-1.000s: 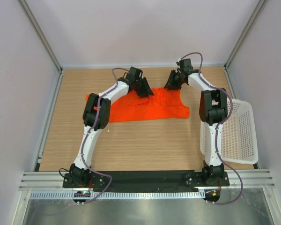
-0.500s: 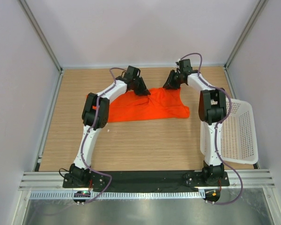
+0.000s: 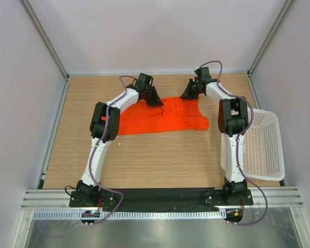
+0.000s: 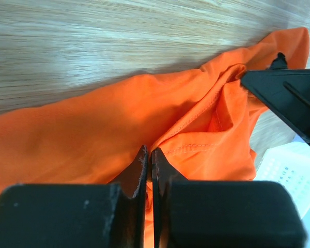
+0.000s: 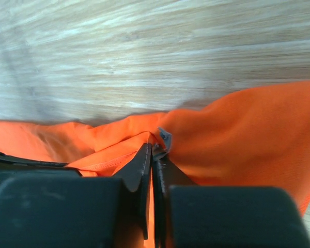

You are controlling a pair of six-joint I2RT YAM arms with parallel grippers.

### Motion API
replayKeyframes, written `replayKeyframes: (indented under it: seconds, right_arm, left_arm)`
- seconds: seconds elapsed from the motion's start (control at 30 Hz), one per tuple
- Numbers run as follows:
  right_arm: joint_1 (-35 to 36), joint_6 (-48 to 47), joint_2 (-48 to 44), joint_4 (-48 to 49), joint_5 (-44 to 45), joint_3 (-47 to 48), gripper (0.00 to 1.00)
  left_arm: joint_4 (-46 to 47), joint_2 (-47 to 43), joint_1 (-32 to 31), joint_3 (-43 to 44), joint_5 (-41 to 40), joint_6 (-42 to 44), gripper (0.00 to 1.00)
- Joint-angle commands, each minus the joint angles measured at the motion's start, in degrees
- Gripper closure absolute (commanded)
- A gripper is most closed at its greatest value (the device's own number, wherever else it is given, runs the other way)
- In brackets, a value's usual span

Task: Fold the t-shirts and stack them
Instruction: Fold the tshirt

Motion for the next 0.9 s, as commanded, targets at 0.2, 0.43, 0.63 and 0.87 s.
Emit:
replayKeyframes:
  seconds: [0.2,0.43,0.63,0.87]
  right_arm:
    - [-0.71,0.87,-4.71,2.96,7.76,-0.97,0.99]
    - [-0.97,0.6,-8.58,6.29,11.98,-6.05,0.99]
    - [-1.06,0.6,-7.45,6.83,12.43,-4.32,0.99]
    - [-0.97,-0.18,-2.61,-5.53,14.52,6.4,0.84]
  left_arm:
    - [-0.34,-0.43,1.35,-0.25,0.22,0.3,0.99]
    - [-0.43,0.19,1.79,-0.34,0.93,0.3,1.0]
    - [-0.43,0.89,2.05,-0.16,1.54,0.56,1.0]
    - [-2.27,0.28,2.32,0.1,1.63,0.91,0.72]
